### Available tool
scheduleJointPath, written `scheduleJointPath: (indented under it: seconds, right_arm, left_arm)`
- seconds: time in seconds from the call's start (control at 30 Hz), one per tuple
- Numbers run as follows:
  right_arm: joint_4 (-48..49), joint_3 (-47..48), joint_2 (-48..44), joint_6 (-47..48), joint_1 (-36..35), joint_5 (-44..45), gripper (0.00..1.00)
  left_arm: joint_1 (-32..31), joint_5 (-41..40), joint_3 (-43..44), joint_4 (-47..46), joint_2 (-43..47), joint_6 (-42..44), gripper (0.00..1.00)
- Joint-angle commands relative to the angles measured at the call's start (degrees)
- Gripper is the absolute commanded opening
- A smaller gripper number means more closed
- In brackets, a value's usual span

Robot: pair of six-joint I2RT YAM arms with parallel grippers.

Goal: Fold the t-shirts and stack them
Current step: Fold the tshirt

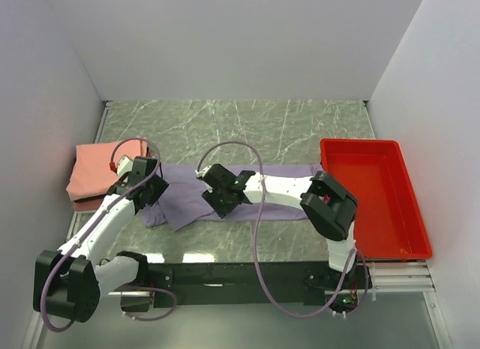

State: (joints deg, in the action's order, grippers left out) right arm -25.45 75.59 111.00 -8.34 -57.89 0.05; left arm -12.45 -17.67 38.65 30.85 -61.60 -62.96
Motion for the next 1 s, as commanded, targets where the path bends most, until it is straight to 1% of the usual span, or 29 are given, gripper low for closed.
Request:
scheduleJointPath:
  seconds: [0.0,0.03,0.1,0.13,0.2,0.23,0.27,0.33,0.4,0.43,0.5,0.53,0.57,0.63,0.67,0.73,0.77,0.83,0.97]
  right_arm:
    - [0.9,-0.9,-8.1,-2.4,-0.5,2.7,0.52]
    - [1.5,-2.0,-9.4,-3.0,-0.5,2.9,0.58]
    - [2.6,-3.8,-13.8,-4.7,-0.4,3.6,0.65]
    - [2.7,-4.3,-15.3,-5.5,-0.6,6.2,0.73]
    - [2.1,-5.6,-19.2,-7.8,-0.1,10.5,0.81]
    - [1.6,-5.9,-20.4,-8.7,0.2,14.2,0.85]
    - [0.8,-6.2,-22.1,-9.6,0.8,15.9,0.89]
    - [0.1,-7.7,-23.5,-11.7,3.9,16.8,0.89]
    - [0.1,-9.5,-24.6,-13.4,7.2,15.2,0.90]
    - [0.2,-10.1,-24.6,-13.5,10.9,13.7,0.90]
    - [1.2,-11.8,-24.0,-13.8,14.4,9.5,0.90]
    - [1.2,-12.0,-23.4,-14.0,17.5,8.7,0.90]
    - [1.3,-12.0,-21.8,-13.8,18.8,7.3,0.90]
    - [1.3,-12.0,-18.8,-14.0,22.4,6.6,0.90]
    - [1.3,-12.0,-17.7,-14.0,23.6,5.9,0.90]
    - [1.3,-11.5,-15.5,-14.9,25.6,3.1,0.90]
    - [1.5,-11.5,-13.5,-15.0,27.3,2.1,0.90]
    - [1.8,-11.6,-11.7,-15.0,28.2,0.9,0.90]
    - [2.2,-13.0,-8.4,-15.4,28.4,0.4,0.90]
  left_arm:
    - [0.1,2.4,-1.3,-1.1,0.4,1.6,0.50]
    - [0.1,3.5,-1.5,-2.2,0.3,2.2,0.54]
    - [-0.1,4.7,-1.6,-3.6,-0.4,3.0,0.58]
    - [-0.3,5.2,-1.5,-4.1,-0.5,3.1,0.64]
    - [-1.2,5.9,-0.5,-6.1,-1.8,3.6,0.72]
    - [-1.5,5.7,0.1,-6.3,-2.4,3.7,0.81]
    - [-2.6,5.3,0.6,-7.1,-3.9,4.0,0.84]
    - [-3.4,4.7,2.7,-6.9,-5.7,3.8,0.91]
    - [-4.3,4.2,4.3,-7.4,-9.0,3.8,0.94]
    - [-4.4,4.3,4.6,-7.9,-10.1,3.7,0.95]
    - [-4.7,4.7,6.0,-8.9,-14.3,3.6,0.96]
    - [-4.7,4.7,6.7,-9.2,-15.9,3.8,0.96]
    - [-4.8,4.6,7.3,-9.6,-19.4,3.8,0.96]
    - [-4.8,4.6,9.8,-10.3,-23.3,3.8,0.96]
    - [-4.8,4.6,10.9,-10.2,-27.6,3.6,0.96]
    - [-4.9,5.7,14.9,-9.5,-31.8,4.1,0.95]
    - [-5.0,5.8,16.2,-9.3,-35.5,4.1,0.95]
    - [-5.4,5.3,19.9,-8.8,-38.8,4.2,0.95]
    - [-5.8,5.2,27.2,-7.1,-48.1,4.9,0.95]
